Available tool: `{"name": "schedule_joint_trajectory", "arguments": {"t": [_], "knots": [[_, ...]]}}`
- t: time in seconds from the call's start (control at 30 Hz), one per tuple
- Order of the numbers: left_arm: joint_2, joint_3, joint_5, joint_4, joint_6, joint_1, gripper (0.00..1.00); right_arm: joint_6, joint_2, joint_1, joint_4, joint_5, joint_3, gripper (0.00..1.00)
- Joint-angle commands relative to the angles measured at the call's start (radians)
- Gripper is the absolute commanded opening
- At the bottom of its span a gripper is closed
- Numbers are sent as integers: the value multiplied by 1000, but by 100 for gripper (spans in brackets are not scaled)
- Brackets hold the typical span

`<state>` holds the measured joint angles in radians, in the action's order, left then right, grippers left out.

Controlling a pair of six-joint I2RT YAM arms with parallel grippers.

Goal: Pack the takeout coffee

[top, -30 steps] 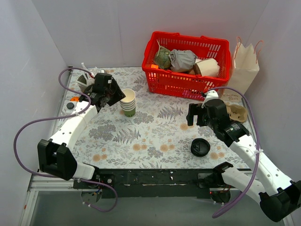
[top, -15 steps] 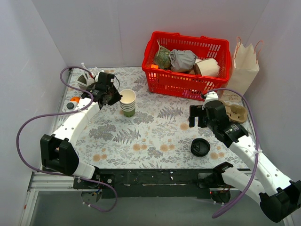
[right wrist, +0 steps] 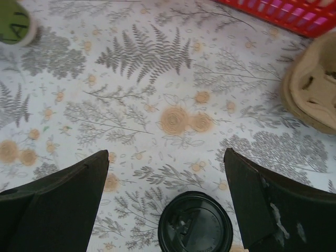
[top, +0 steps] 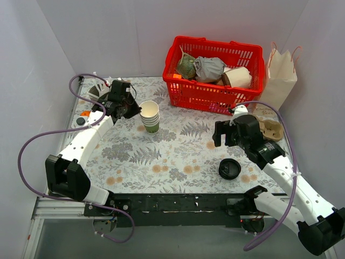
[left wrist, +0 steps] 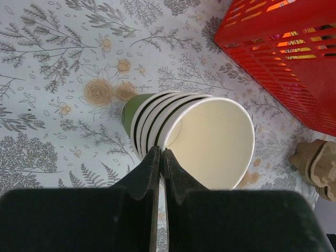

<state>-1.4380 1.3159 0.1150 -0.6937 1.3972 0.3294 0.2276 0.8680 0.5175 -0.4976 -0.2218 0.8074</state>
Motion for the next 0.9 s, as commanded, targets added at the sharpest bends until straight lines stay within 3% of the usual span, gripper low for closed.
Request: {"name": "schedule_joint_trajectory", "arguments": {"t": [0.0,0.03,0.13,0.27,0.43,0.63,0.87], "knots": [[42,25,-104,56,-12,0,0,10,20,4,149,267,12,97],[44,19,-107,59,-9,2,0,33,58,4,189,371,19,97],[60,-20,-113,83,5,2,0,134,174,33,339,481,51,94],[90,-56,-172,112,16,2,0,261,350,134,473,417,140,94],[105,-79,-186,117,25,5,0,404,508,159,586,378,231,92],[128,-89,-187,118,31,5,0,438,575,165,610,335,274,91],[159,45,-169,106,0,3,0,349,453,167,558,285,260,92]]}}
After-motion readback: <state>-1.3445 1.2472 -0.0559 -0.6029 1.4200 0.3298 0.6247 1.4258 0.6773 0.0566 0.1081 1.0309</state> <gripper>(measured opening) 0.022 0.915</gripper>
